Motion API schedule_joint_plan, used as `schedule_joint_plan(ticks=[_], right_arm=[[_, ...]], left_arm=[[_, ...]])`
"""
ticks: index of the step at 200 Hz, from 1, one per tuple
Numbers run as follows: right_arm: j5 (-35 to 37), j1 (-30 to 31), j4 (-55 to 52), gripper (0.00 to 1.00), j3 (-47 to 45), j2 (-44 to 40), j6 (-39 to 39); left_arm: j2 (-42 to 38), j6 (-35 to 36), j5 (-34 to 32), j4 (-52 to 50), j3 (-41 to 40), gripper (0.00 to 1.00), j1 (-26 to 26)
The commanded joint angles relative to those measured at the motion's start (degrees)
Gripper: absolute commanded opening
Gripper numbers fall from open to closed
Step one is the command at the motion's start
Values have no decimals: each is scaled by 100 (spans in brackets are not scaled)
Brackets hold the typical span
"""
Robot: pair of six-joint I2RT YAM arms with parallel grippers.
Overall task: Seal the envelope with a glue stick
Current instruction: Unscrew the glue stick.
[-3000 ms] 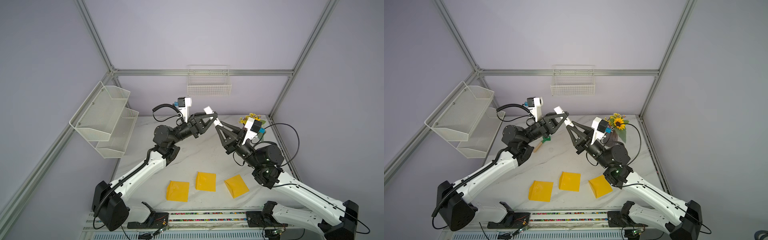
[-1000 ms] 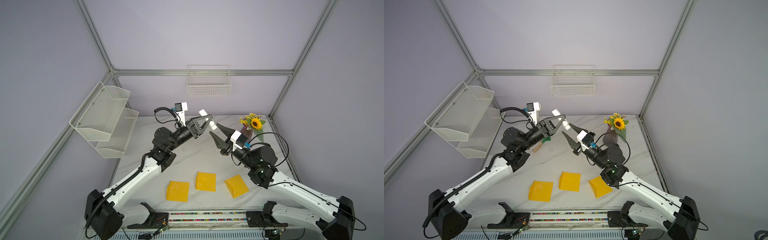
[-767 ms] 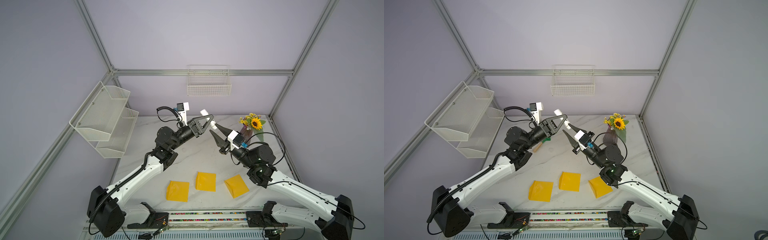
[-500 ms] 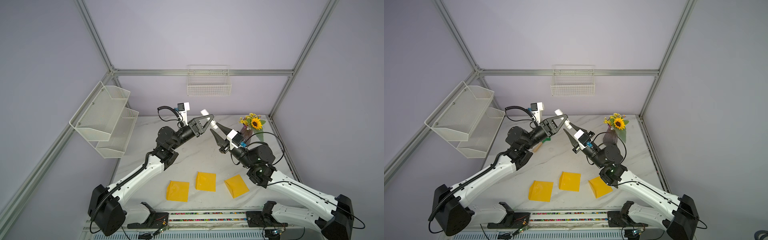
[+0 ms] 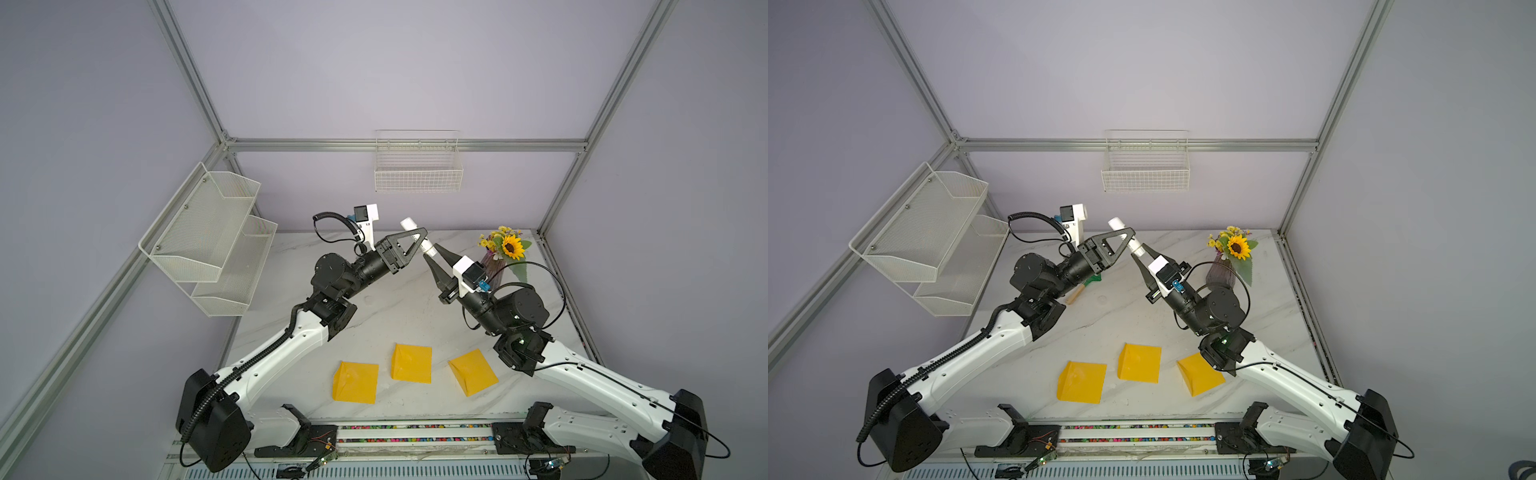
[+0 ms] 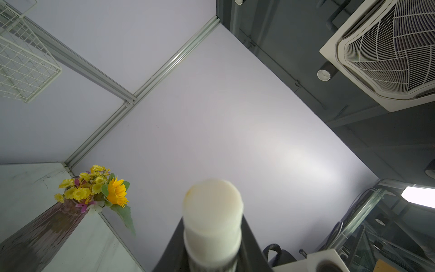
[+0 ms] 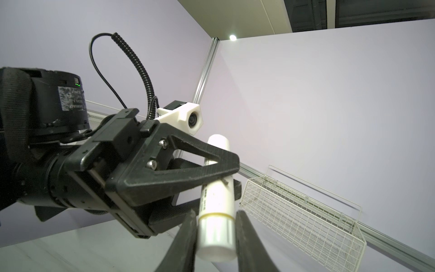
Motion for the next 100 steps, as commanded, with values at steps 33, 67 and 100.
schedule_joint_plan(ticks=[33, 67, 100], right_arm=[[91, 33, -148, 33, 137, -12, 0], [32, 33, -184, 23, 170, -28, 56], [35, 33, -383, 9, 252, -121, 537]], left_arm=[[-89, -116, 90, 402, 198, 0, -37], [-86, -81, 99, 379, 195, 0, -38], [12, 17, 290, 650, 244, 0, -34]])
